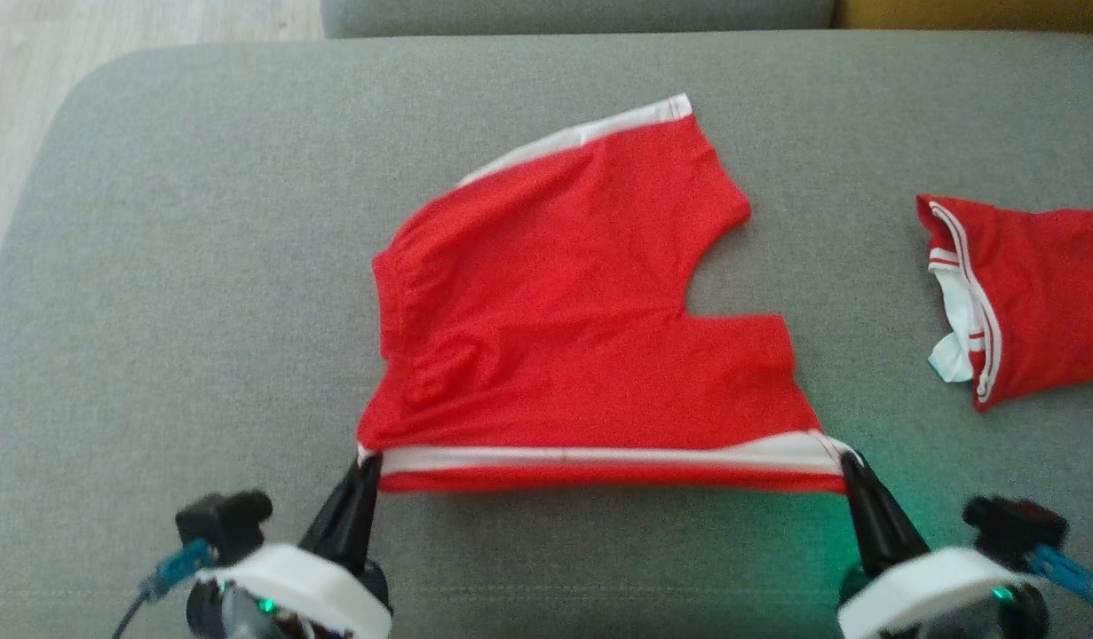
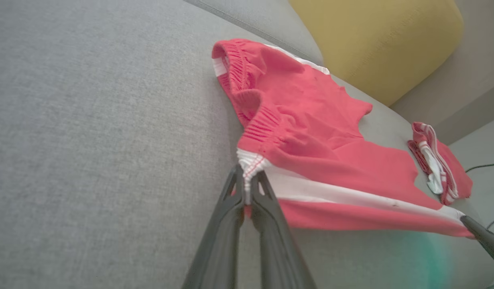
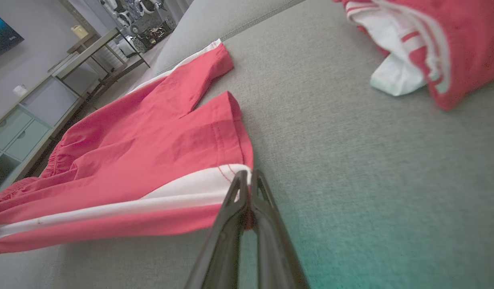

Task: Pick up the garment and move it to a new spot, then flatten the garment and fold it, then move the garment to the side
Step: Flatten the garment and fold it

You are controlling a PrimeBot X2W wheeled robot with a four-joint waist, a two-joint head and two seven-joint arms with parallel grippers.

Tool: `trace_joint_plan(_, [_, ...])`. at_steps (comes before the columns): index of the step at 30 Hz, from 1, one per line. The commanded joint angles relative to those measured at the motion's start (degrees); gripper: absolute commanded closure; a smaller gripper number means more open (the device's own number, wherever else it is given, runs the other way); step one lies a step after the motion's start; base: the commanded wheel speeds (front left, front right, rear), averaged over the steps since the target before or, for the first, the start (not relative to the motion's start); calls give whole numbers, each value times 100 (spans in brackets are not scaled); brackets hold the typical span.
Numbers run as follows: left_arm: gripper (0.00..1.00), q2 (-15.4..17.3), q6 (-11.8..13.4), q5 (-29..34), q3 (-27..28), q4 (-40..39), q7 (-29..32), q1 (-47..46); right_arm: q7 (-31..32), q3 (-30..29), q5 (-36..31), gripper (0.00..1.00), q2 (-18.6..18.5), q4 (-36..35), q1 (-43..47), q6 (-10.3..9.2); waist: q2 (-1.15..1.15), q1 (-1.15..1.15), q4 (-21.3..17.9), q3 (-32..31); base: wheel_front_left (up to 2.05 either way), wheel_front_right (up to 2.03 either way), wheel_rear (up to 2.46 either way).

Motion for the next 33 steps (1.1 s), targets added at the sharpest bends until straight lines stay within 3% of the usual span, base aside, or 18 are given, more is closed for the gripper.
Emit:
trace_joint_plan(1, [100, 255, 191, -11, 311, -391, 38, 83, 205, -164, -143, 100, -27, -615, 229, -5, 0, 0, -3, -67, 0, 0, 0])
trace_joint_plan(8, [100, 498, 667, -29, 337, -1520, 379, 775, 990, -699, -359, 100, 66, -2355, 1153, -5, 0, 0, 26, -207, 0, 0, 0])
trace_joint_plan(11, [100, 543, 782, -102, 341, -1901, 563, 882, 1154, -954, -372, 100, 68, -2745, 1225, -5, 0, 0, 59, -251, 0, 0, 0])
trace_joint_plan(16, [100, 544, 745, -313, 411, -2013, 767, 727, 1236, -1086, -507, 100, 68, -2842, 871, -5, 0, 0, 101, -178, 0, 0, 0])
trace_joint_plan(24, [100, 407, 363, -742, 504, -1553, 1217, -447, 1439, -933, -941, 100, 61, -2128, -875, -5, 0, 0, 301, 330, 0, 0, 0])
trace_joint_plan(33, [100, 52, -59, -873, 412, -389, 1427, -1937, 1199, -677, -1023, 100, -222, -142, -3132, -5, 0, 0, 615, 1009, 0, 0, 0])
